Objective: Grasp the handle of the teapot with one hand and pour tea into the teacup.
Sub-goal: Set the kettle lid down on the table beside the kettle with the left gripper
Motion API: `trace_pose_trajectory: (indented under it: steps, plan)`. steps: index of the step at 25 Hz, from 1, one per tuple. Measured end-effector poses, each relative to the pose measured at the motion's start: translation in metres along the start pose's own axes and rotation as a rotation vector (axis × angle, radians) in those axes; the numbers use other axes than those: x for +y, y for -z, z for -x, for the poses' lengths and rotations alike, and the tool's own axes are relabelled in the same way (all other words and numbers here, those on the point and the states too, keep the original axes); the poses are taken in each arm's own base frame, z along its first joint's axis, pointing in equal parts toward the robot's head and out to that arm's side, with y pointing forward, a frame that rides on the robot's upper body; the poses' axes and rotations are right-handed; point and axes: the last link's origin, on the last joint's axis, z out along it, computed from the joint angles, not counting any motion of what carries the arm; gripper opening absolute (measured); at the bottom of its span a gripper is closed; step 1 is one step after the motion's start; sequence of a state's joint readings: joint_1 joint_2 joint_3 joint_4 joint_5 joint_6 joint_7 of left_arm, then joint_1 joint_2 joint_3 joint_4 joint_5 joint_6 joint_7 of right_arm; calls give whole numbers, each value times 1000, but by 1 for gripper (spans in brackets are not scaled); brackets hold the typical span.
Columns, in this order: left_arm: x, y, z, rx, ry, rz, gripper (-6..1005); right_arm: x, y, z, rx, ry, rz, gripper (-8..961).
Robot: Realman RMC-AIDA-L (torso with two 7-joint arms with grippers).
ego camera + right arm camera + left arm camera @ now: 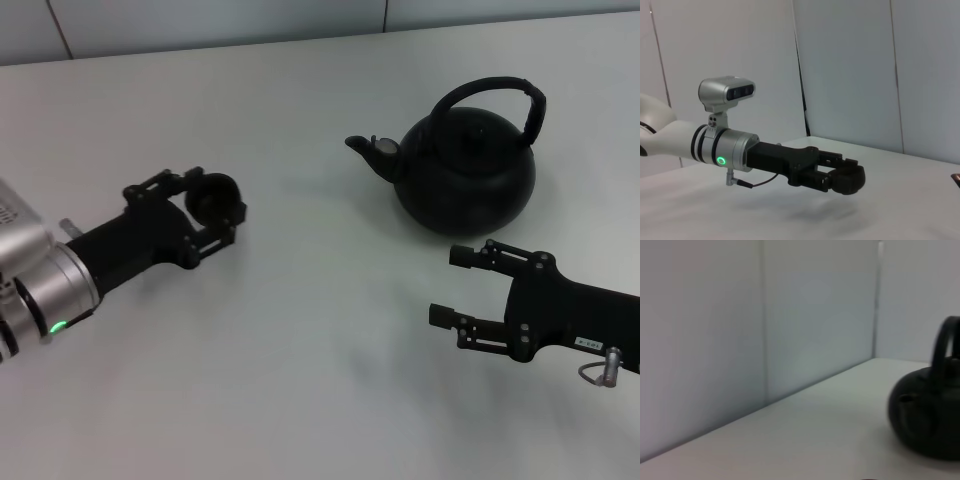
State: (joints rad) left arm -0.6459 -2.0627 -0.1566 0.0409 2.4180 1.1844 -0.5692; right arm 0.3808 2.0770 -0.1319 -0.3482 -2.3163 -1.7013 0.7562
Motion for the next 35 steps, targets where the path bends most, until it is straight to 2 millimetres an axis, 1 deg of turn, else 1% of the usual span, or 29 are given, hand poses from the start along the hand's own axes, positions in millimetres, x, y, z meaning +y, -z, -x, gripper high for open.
trace_pose_trajectory:
  steps: [5, 6, 7, 12, 15, 24, 29, 31, 35]
  plan:
    - [10, -12, -6, -3, -20, 71, 693, 1, 1, -1, 0, -5, -3, 773]
    - [14, -17, -8, -6, -27, 95, 693, 2, 1, -2, 0, -7, -4, 773]
    - [14, -17, -8, -6, -27, 95, 693, 2, 1, -2, 0, -7, -4, 773]
    - [21, -36, -15, -26, -44, 119, 693, 3, 1, -2, -2, -10, -4, 773]
    - [23, -43, -17, -34, -50, 123, 693, 4, 0, -3, -5, -15, -3, 774]
    - [22, -46, -18, -40, -58, 123, 693, 5, 2, -4, -2, -18, -2, 774]
    - [24, -50, -13, -79, -77, 108, 694, 6, 3, -5, 0, -17, -2, 774]
    - [29, -51, -7, -106, -98, 103, 694, 6, 3, -5, 0, -15, -1, 774]
    - [31, -51, -5, -111, -109, 100, 694, 6, 3, -5, -1, -14, 1, 774]
